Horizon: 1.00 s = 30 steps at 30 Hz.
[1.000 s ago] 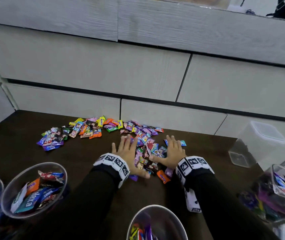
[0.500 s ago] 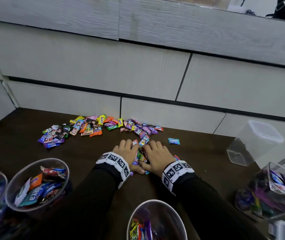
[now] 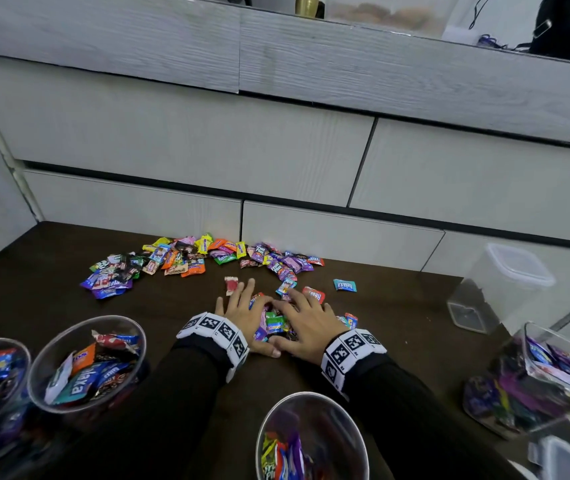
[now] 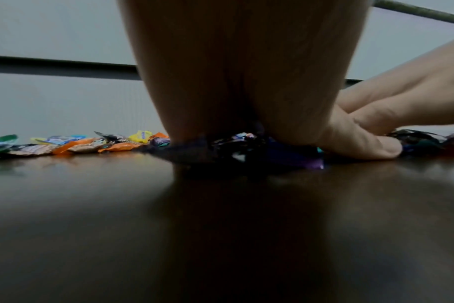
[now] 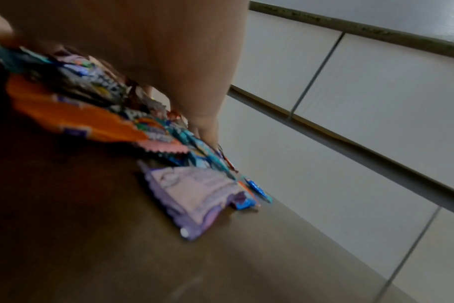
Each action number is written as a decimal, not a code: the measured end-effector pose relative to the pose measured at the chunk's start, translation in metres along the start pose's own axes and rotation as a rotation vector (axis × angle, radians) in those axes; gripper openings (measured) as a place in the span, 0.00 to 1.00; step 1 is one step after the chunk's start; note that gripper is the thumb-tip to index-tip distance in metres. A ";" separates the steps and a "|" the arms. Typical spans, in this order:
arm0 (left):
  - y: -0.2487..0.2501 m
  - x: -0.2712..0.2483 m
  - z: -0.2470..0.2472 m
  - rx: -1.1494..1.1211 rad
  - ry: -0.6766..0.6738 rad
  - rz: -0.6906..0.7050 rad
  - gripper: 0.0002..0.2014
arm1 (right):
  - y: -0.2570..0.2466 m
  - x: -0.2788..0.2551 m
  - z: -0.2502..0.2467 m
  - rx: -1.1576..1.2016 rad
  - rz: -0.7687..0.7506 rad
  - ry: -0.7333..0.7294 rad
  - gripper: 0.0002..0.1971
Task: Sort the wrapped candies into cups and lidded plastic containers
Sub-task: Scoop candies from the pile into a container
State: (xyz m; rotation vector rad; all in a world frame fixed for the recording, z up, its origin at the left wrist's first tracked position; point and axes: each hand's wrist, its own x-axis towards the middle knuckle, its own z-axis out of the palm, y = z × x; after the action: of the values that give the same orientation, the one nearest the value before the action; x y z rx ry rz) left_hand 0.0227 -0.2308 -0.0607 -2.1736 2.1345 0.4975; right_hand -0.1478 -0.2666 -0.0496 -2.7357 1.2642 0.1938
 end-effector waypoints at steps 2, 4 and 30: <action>-0.001 0.003 0.002 -0.033 -0.066 0.004 0.56 | -0.001 0.001 0.002 -0.079 -0.006 0.020 0.37; 0.001 0.004 0.005 0.015 -0.025 0.005 0.52 | -0.004 0.002 0.002 -0.169 -0.015 0.077 0.35; 0.026 -0.055 -0.044 -0.333 0.203 -0.076 0.15 | 0.002 -0.050 -0.058 0.502 0.164 0.325 0.07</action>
State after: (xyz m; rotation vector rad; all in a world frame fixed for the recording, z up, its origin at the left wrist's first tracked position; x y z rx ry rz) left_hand 0.0056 -0.1900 0.0003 -2.5727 2.1889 0.6989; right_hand -0.1779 -0.2396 0.0154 -2.2882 1.3802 -0.5057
